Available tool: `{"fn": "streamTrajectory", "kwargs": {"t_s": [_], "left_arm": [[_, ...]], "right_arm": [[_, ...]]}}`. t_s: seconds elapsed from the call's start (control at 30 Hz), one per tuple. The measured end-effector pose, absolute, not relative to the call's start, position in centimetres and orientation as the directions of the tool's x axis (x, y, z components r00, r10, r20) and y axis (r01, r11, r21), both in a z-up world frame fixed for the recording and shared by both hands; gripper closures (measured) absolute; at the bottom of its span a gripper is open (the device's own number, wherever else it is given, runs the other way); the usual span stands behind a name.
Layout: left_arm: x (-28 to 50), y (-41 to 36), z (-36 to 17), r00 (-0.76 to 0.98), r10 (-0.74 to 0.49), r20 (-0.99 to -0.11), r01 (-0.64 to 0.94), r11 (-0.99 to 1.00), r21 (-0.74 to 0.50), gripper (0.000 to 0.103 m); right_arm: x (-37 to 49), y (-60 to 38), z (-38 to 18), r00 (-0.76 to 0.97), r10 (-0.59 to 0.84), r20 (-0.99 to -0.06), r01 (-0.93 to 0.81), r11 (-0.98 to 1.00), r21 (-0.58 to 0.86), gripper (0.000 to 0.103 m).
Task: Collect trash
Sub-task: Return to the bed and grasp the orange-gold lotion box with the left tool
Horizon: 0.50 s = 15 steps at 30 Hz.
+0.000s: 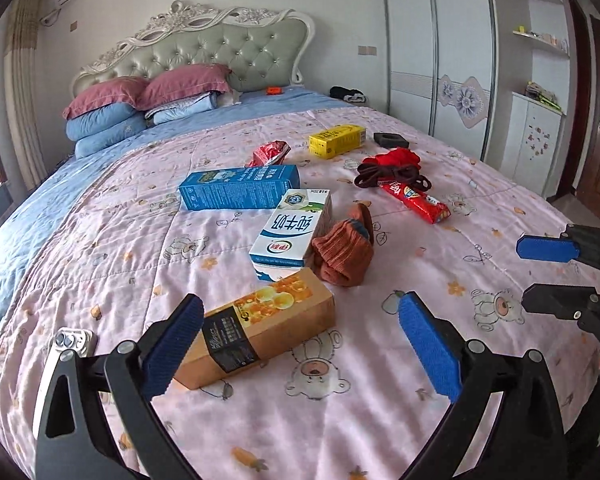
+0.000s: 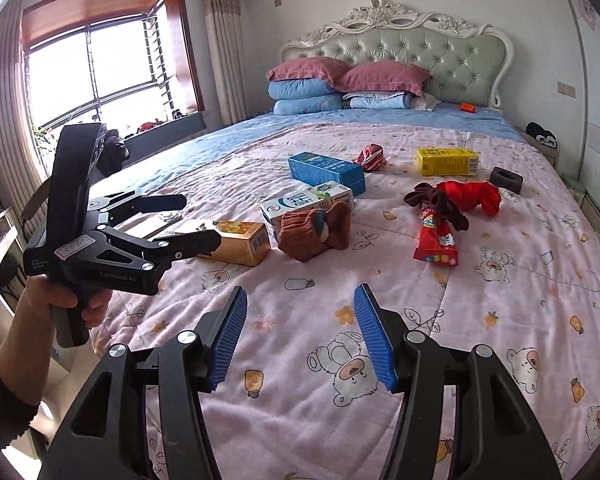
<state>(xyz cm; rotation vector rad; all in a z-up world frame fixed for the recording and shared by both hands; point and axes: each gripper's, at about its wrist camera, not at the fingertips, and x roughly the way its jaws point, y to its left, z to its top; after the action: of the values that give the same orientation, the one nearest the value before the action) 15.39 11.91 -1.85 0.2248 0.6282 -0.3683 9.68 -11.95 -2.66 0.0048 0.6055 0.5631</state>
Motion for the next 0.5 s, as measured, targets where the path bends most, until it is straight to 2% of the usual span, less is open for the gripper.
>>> {"fn": "streamTrajectory", "kwargs": {"t_s": [0.1,0.23,0.37,0.5], "left_arm": [[17.2,12.8,-2.6,0.708,-0.298,-0.641,0.487,0.863,0.137,0.005],[19.9,13.0,-3.7,0.600,-0.313,-0.736,0.592,0.792,0.146,0.005],[21.1,12.6,-4.4,0.580,-0.293,-0.760,0.656,0.721,0.222,0.005],[22.7,12.3,-6.0,0.495,-0.299,-0.816,0.694,0.701,0.165,0.008]], "right_arm": [[10.2,-11.1,-2.9,0.665,0.496,-0.558,-0.506,0.849,0.152,0.048],[10.9,-10.8,-3.0,0.652,0.499,-0.571,-0.505,0.847,0.164,0.047],[11.6,-10.8,-3.3,0.650,0.490,-0.581,-0.494,0.853,0.168,0.047],[12.4,-10.7,-3.8,0.637,0.485,-0.599,-0.485,0.856,0.178,0.047]]}}
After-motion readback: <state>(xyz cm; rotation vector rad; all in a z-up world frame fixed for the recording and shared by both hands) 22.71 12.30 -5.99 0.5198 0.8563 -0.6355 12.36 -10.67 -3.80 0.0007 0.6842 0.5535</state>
